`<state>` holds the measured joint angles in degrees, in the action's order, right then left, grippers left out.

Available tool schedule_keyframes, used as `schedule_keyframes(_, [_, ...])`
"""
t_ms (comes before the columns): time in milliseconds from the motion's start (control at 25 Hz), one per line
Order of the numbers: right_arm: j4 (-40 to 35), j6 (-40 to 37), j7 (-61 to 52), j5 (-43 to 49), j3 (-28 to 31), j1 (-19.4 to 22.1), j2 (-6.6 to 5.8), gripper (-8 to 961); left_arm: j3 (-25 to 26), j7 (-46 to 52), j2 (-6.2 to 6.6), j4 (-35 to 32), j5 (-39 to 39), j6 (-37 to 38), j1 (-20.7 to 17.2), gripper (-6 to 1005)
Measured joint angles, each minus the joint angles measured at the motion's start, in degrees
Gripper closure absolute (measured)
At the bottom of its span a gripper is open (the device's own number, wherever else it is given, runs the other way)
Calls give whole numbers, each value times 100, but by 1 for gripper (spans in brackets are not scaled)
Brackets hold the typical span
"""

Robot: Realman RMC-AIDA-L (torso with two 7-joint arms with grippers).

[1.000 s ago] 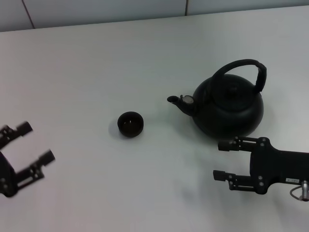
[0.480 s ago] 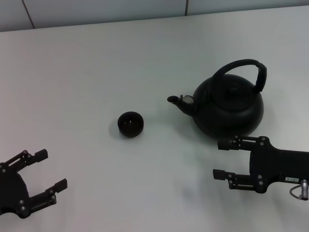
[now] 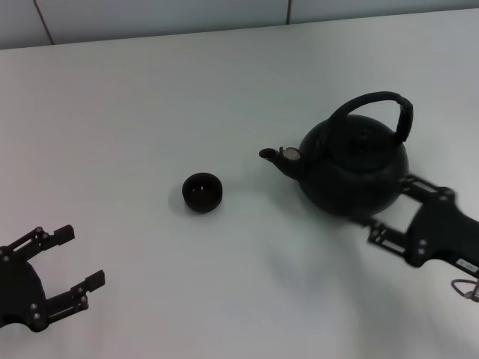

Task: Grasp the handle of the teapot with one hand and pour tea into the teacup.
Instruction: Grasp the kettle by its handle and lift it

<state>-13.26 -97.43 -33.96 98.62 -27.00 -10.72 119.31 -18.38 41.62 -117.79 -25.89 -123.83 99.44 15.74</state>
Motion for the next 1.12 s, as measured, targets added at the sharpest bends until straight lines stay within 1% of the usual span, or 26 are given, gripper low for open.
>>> schedule_keyframes(40, [0, 0, 0, 0, 0, 0, 0, 285, 0, 0, 0, 0, 0, 0, 0, 186])
schedule_keyframes(160, [1124, 25, 1155, -859, 286, 198, 2, 286, 4, 14, -5, -4, 3, 15, 21, 186])
schedule_keyframes(200, [1789, 33, 1870, -1211, 509, 278, 13, 287, 6, 14, -5, -4, 4, 15, 24, 186])
schedule_keyframes(240, [1789, 33, 1870, -1211, 509, 278, 13, 287, 9, 17, -6, -4, 6, 15, 26, 186])
schedule_keyframes(280, [2362, 55, 2495, -1525, 786, 338, 24, 288, 9, 17, -6, -4, 6, 15, 26, 186])
schedule_keyframes(320, [2362, 55, 2495, -1525, 786, 338, 24, 288, 10, 18, -6, -4, 7, 14, 29, 186])
schedule_keyframes(360, [2641, 68, 2818, -1685, 936, 358, 26, 288, 10, 23, -6, -4, 9, 14, 33, 186])
schedule_keyframes(400, [3087, 93, 3422, -1929, 1144, 376, 27, 289, 10, 27, -6, -4, 15, 16, 34, 186])
schedule_keyframes(560, [3297, 132, 3732, -2023, 1196, 368, 28, 291, 10, 31, -6, -4, 24, 18, 36, 186])
schedule_keyframes(840, [3264, 164, 3727, -2033, 1201, 283, 7, 294, 9, 31, -6, 0, 27, 0, 52, 186])
schedule_keyframes(960, [3199, 310, 3726, -2035, 1219, 154, 10, 295, 9, 21, -6, 21, 27, -12, 52, 186])
schedule_keyframes(1040, [3125, 549, 3721, -2037, 1332, -29, 16, 296, 9, 14, -10, 30, 27, -15, 51, 186])
schedule_keyframes(1120, [3103, 620, 3719, -2038, 1371, -82, 16, 297, 9, 10, -11, 39, 35, -17, 51, 186])
